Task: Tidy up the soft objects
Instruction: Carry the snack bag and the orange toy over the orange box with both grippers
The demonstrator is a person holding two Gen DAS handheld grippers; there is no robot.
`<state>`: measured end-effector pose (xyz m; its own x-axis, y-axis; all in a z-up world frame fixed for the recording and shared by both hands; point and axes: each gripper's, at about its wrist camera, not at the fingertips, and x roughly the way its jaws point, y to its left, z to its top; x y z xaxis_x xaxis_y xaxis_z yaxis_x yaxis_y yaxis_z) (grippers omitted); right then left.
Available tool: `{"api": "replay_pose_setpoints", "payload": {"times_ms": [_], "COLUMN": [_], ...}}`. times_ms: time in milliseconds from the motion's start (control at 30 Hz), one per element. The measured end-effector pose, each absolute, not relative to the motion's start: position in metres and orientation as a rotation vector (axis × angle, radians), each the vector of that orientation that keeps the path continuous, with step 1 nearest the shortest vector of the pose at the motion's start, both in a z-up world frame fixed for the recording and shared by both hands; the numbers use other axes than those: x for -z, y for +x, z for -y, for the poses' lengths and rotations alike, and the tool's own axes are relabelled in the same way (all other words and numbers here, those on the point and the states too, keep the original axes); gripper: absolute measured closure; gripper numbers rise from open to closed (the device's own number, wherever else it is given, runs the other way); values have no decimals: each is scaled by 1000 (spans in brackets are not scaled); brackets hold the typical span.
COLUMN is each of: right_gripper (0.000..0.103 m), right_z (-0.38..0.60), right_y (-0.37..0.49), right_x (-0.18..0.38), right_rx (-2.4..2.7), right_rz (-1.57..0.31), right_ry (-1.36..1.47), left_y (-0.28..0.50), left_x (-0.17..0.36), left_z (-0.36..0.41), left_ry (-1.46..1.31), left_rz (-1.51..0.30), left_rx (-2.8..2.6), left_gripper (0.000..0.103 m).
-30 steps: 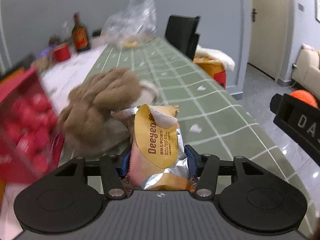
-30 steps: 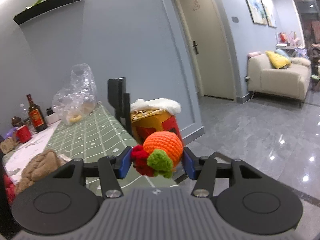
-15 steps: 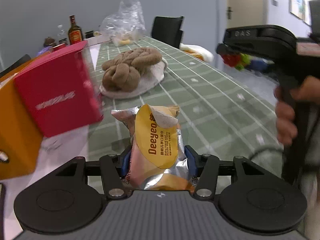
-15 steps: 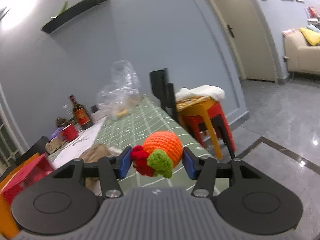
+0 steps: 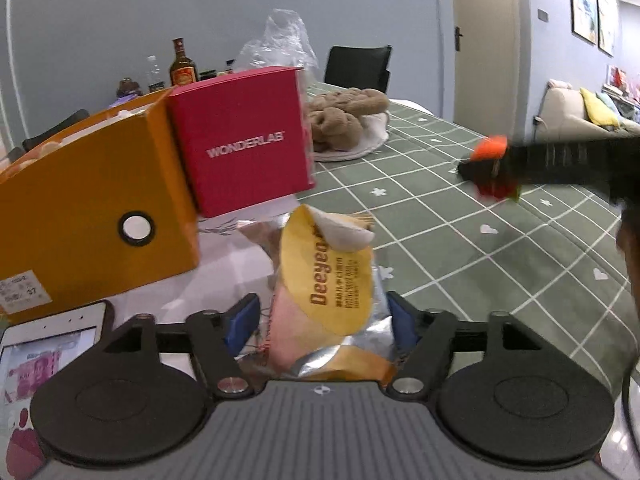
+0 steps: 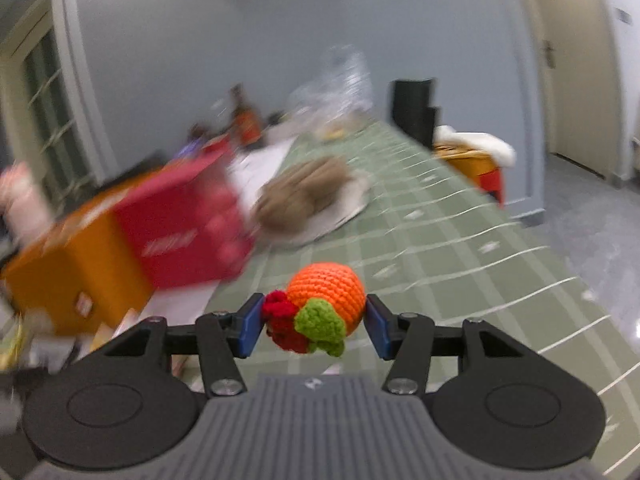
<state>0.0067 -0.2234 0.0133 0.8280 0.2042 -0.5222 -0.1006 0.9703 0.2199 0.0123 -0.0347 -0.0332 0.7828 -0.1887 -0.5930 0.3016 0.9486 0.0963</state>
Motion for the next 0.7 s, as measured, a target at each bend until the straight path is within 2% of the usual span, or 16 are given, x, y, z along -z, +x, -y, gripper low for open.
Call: {"api": "replay_pose_setpoints", "payload": {"times_ms": [167,333,367,400,433,567,700], "right_gripper": [50,50,50,50,50,50,50], "right_z": [204,205,207,210,211,215,216], "right_y": [6,2,1,0,0,-5,-8], "right_x": [6,8,8,9,8,6,4], "right_rx": [-174,-174,-174,-169,-164,-153,-146], "right_rz": [-620,-614,-613,-611,-610,-610,-608], "right_ry": [183,181,197,210,213,219,222], "left_y": [10,15,16,16,17,17,12], "left_x": [35,39,39,40,41,41,39], "left_z": [48,60,61,61,61,58,48], "left_ry": [219,244,246,246,240,229,186], "left_rz": [-594,-560,-556,-549,-546,-538,-521], "left_rx": [288,174,140,122,126,83,127], "left_gripper": [12,12,18,32,39,52,56]}}
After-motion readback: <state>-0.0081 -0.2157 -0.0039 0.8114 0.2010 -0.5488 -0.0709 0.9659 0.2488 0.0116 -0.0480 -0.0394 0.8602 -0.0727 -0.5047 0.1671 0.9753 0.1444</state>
